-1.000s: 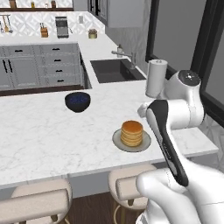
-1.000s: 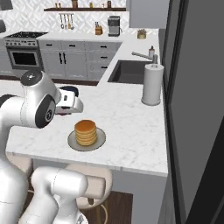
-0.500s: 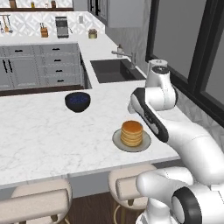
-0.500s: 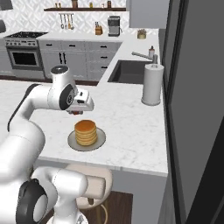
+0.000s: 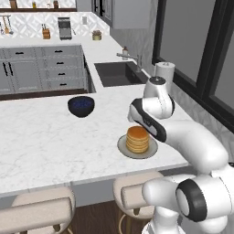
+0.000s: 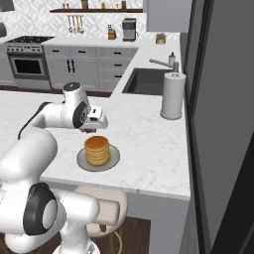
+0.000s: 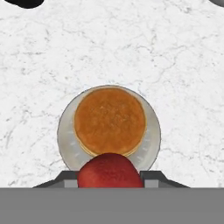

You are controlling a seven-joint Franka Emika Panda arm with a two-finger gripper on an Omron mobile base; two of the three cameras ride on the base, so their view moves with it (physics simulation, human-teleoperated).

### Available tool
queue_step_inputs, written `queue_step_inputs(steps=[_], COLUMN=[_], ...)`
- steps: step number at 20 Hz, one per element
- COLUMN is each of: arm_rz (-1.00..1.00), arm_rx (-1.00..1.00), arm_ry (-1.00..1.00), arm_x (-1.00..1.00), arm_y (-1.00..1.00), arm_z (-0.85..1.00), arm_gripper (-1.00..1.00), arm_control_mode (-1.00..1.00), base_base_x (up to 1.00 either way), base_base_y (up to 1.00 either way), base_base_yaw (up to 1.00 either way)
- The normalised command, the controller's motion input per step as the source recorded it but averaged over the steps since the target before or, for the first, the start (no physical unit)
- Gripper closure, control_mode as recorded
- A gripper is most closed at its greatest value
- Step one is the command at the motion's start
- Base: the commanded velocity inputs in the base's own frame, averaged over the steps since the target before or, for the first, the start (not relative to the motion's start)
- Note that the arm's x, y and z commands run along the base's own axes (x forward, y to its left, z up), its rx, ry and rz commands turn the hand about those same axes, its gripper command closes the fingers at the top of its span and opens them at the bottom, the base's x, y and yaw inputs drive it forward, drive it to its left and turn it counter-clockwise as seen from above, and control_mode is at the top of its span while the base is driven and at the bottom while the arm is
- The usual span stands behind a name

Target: Take the strawberry from the fridge and place it on top of the pancake, located on the dining counter.

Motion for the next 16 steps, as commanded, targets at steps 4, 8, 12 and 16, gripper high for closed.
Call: queue_step_inputs(steps=[4,8,12,16], arm_rz=[0.00,0.07,0.05,0.04], arm_rx=[0.00,0.00,0.00,0.00], arm_ry=[0.00,0.00,0.02,0.04], arm_x=[-0.11,0.54,0.44,0.16], arm_y=[-0.02,0.00,0.00,0.01], arm_z=[-0.41,-0.17,-0.12,-0.29], arm_gripper=[1.00,1.00,1.00,1.00], arm_control_mode=[-1.00,-1.00,-1.00,-1.00], base_base_x=[0.00,0.00,0.00,0.00], base_base_y=[0.00,0.00,0.00,0.00], base_base_yaw=[0.00,0.00,0.00,0.00])
